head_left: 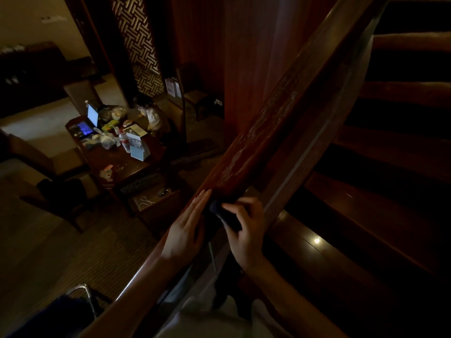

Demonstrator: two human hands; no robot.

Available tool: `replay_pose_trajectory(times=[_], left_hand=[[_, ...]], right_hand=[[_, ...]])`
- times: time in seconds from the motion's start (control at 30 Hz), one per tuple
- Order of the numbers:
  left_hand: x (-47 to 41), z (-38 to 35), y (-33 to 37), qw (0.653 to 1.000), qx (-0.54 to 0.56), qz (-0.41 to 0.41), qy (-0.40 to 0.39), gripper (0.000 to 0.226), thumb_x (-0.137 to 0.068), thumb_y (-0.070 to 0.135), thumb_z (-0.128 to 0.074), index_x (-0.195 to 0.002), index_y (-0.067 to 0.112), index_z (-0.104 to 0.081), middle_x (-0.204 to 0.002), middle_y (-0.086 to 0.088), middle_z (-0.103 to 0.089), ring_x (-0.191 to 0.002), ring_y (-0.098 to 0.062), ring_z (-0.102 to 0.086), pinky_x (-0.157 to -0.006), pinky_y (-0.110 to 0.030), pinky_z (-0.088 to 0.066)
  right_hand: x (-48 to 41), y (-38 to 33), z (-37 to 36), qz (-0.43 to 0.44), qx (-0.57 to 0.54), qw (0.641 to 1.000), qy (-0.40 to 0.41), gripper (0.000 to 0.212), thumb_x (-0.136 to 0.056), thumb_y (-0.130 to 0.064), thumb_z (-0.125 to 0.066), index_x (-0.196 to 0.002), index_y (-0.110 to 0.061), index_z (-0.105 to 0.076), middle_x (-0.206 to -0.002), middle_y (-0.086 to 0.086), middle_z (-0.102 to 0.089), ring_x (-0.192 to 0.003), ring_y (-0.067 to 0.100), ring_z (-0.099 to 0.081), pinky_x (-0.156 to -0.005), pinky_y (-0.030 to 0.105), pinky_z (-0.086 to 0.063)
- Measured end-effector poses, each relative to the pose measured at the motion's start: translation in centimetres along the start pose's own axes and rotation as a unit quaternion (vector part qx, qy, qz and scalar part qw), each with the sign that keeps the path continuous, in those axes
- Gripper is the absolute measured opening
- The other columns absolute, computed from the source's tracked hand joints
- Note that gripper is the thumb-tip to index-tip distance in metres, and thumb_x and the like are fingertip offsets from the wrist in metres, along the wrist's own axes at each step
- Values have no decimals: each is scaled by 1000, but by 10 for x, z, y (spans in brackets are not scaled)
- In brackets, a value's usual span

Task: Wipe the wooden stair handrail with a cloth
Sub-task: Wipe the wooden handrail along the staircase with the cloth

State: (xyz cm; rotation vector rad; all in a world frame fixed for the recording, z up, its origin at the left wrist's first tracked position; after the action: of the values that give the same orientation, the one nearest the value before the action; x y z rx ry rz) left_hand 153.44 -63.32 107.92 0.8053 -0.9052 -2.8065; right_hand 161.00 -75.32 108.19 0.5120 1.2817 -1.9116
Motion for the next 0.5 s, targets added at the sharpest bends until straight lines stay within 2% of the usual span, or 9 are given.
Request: replay_pose_trajectory(times=[0.1, 0.13, 0.2, 0.27, 0.33, 0.37, 0.4, 0.43, 0.5], left_hand=[[6, 12, -4, 998, 28, 18, 54, 60, -89, 3, -55, -143, 1, -28, -141, -35, -37, -129, -46, -43, -102, -56, -42], [10, 16, -10, 994, 43, 49, 84, 60, -89, -4, -55, -143, -1, -28, -140, -38, -38, -130, -48, -43, -103, -57, -43], [25, 19, -28, 976, 70, 148, 146, 63, -88, -19, -50, -145, -6, -26, -145, -30, -39, -135, -40, -43, -106, -53, -42], [34, 18, -36, 960, 96, 188, 185, 56, -95, -12, -42, -147, -7, -21, -150, -23, -37, -139, -30, -41, -109, -44, -41], [25, 16, -34, 962, 83, 185, 182, 58, -95, -7, -41, -150, 1, -24, -155, -14, -31, -141, -12, -36, -113, -27, -37], [16, 14, -32, 967, 67, 176, 170, 62, -93, -8, -44, -151, 7, -26, -155, -7, -29, -138, -3, -36, -110, -18, -37], [7, 11, -29, 972, 53, 169, 156, 65, -92, -9, -47, -151, 12, -28, -155, -1, -28, -134, 0, -40, -103, -13, -41], [0, 6, -27, 974, 43, 170, 142, 65, -92, -7, -47, -151, 16, -30, -155, 2, -29, -131, -3, -44, -99, -16, -46], [-6, -1, -27, 974, 30, 193, 118, 59, -94, 0, -46, -149, 18, -34, -155, 0, -33, -135, -17, -44, -100, -38, -50]], right_hand=[[-7, -36, -25, 134, 85, 983, -90, 29, -77, -24, -78, -104, -23, -68, -113, 1, -51, -96, 21, -52, -77, 29, -45], [-7, -47, -37, 167, 113, 972, -121, 30, -72, -21, -82, -100, -21, -71, -111, 1, -55, -94, 21, -54, -74, 31, -46], [-18, -60, -62, 192, 148, 955, -172, 27, -69, -18, -84, -94, -19, -75, -102, 3, -65, -89, 20, -60, -70, 29, -47], [-50, -64, -77, 175, 176, 949, -195, 18, -76, -16, -78, -93, -17, -74, -99, 4, -64, -89, 20, -61, -73, 26, -43], [-99, -44, -73, 89, 207, 957, -183, 12, -87, -18, -70, -98, -17, -70, -103, 2, -59, -94, 19, -54, -76, 23, -32], [-125, -29, -59, 42, 229, 960, -153, 12, -89, -20, -68, -100, -17, -69, -107, 2, -57, -96, 20, -52, -76, 23, -30], [-149, -17, -40, 15, 257, 960, -110, 13, -88, -21, -70, -101, -17, -69, -108, 4, -56, -96, 23, -52, -76, 26, -33], [-167, -8, -18, 0, 281, 957, -65, 16, -86, -21, -73, -102, -17, -71, -109, 7, -57, -97, 27, -54, -76, 31, -40], [-173, 3, 13, -28, 283, 959, -11, 24, -82, -18, -78, -105, -16, -72, -107, 11, -59, -95, 30, -58, -75, 39, -49]])
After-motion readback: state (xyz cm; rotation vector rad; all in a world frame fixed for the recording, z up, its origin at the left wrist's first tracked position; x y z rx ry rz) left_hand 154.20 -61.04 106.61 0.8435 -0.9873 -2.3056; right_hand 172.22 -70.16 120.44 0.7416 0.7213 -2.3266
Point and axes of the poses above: each hand's wrist, its own x-axis away from the middle knuckle, its own z-axis out of the back of the hand, y = z × x, the point moved 8 cm from there along -x, towards the middle knuckle
